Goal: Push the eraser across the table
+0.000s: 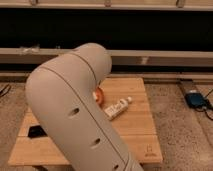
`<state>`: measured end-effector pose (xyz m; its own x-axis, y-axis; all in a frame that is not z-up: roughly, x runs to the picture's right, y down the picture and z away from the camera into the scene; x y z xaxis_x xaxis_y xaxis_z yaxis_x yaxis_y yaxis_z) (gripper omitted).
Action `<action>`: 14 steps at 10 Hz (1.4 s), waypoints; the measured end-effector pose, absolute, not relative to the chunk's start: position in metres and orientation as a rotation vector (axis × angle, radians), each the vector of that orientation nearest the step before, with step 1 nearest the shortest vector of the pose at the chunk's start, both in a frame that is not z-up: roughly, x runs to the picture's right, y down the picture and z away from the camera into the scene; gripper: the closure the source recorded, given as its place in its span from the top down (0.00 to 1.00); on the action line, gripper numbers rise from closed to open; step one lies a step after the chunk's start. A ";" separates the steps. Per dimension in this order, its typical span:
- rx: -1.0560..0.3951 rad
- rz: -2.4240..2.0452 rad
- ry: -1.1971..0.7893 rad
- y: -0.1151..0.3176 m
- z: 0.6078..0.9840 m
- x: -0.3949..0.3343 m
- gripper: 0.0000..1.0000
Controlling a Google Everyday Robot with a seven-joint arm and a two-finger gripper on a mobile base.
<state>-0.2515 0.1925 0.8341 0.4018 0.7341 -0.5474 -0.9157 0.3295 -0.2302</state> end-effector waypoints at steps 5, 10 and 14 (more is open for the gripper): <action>-0.562 1.185 0.416 0.192 0.843 -0.224 0.80; -0.575 1.130 0.424 0.203 0.841 -0.237 0.80; -0.580 1.074 0.417 0.211 0.837 -0.253 0.80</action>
